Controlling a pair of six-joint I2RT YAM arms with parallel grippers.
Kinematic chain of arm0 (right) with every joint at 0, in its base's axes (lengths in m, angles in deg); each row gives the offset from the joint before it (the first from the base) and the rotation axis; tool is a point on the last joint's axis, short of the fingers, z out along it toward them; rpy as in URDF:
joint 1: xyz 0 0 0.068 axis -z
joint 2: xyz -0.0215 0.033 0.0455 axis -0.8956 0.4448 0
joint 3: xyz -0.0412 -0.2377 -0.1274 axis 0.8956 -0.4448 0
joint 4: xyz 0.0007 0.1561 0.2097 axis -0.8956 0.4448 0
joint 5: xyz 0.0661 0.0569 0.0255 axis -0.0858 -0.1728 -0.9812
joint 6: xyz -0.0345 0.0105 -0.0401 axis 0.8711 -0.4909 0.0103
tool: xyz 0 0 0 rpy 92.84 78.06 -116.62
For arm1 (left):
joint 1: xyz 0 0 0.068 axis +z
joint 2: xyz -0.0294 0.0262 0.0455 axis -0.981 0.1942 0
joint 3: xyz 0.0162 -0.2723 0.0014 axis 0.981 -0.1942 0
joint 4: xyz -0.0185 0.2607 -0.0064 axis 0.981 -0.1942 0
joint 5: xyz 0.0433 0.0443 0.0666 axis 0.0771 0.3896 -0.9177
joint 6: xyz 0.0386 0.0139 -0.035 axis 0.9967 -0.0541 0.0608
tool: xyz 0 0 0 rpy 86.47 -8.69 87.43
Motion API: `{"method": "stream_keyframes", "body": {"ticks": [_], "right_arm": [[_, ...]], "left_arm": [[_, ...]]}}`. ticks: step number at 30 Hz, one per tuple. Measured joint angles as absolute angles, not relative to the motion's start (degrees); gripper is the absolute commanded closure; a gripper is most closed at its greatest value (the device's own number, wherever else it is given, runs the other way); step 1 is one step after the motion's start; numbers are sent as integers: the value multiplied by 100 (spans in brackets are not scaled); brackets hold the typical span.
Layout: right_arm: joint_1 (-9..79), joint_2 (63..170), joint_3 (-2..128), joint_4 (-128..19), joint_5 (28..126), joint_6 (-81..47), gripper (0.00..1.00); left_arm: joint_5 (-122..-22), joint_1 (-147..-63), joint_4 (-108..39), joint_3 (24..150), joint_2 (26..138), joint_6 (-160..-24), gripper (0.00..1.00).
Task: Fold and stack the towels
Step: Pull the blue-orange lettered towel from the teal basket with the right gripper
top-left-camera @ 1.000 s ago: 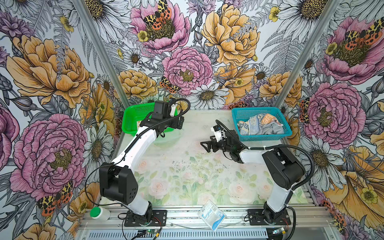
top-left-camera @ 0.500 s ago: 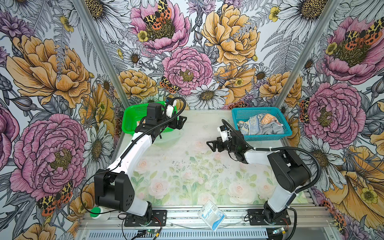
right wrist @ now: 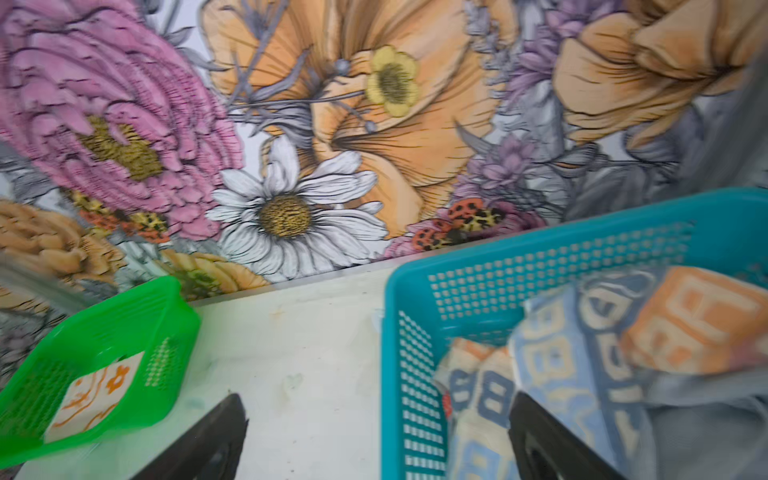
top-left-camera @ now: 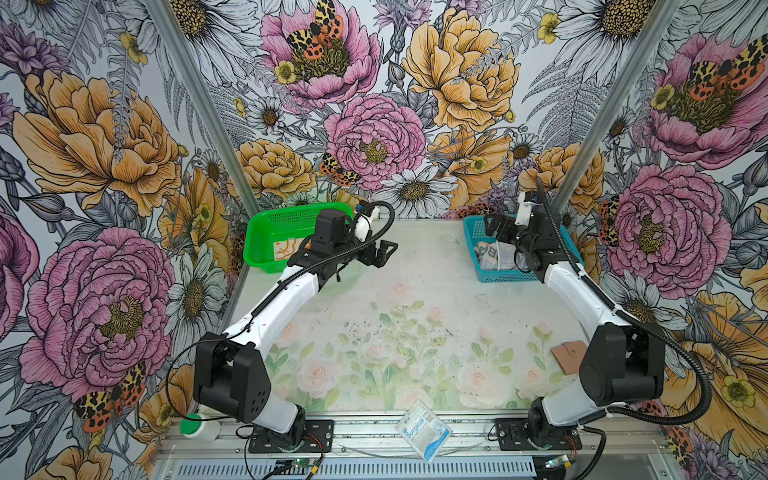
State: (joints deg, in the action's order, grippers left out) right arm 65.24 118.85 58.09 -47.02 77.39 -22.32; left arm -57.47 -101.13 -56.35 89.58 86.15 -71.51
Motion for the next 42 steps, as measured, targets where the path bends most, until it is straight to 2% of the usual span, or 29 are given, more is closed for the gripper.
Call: {"method": "stream_keyframes", "body": {"ticks": [5,17,24,28,35,37,42], "right_arm": [[7101,12644,6292,-4090,7942,-2243,2],[7171,13988,7024,-3649,8030,-2177,11],[7171,14340,7236,-3575,8141,-2112,31],[7173,14519,7302,-3544,8145,-2070,51],[7173,14567,7365,-3452,8178,-2059,82],[7171,14567,7389,-3448,8176,-2090,100],[7166,14567,7440,-3422,8176,-2061,100]], "left_arm": [[-5716,-10517,-5683,8964,8862,-7088,1],[-5749,-10756,-5895,9076,8954,-6957,1],[-5749,-10756,-5895,9078,8954,-6957,1],[-5749,-10756,-5895,9089,8954,-6959,1],[-5749,-10756,-5895,9100,8962,-6970,1],[-5749,-10756,-5895,9109,8982,-6977,1],[-5749,-10756,-5900,9115,9037,-6981,1]]}}
